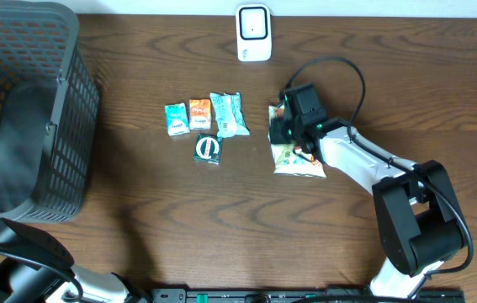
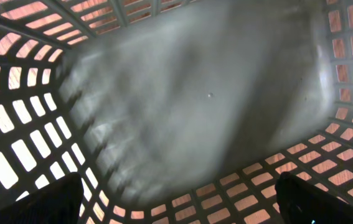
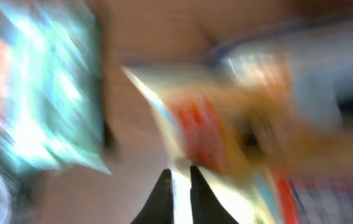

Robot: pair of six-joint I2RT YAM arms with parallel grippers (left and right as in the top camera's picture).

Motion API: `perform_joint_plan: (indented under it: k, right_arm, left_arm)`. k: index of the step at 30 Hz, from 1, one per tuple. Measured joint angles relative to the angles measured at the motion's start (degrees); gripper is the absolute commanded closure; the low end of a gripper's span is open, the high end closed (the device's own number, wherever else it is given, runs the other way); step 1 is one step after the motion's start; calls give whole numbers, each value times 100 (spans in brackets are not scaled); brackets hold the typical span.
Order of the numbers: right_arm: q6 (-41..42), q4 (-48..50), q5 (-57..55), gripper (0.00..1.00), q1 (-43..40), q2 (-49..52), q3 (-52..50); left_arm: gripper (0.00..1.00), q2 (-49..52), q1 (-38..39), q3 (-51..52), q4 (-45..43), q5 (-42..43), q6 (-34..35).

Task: Scan the item barcode

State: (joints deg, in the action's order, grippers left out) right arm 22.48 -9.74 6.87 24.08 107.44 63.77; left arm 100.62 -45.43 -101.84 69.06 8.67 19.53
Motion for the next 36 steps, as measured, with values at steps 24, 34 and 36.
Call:
perform_joint_plan:
  k: [24,34,36]
  right_arm:
    - [-1025,-2247,638,31,-1510,9,752]
    - [-1084,-1224,1598,99,-1292,66,-278]
    - [-1003,-1209,1749,99,-1290,66,-306]
  left_arm:
    - [3,0,0,-2,-2,-2,0]
    - [2,0,0,0,-2,0,0]
    - [2,0,0,-2,0,0,0]
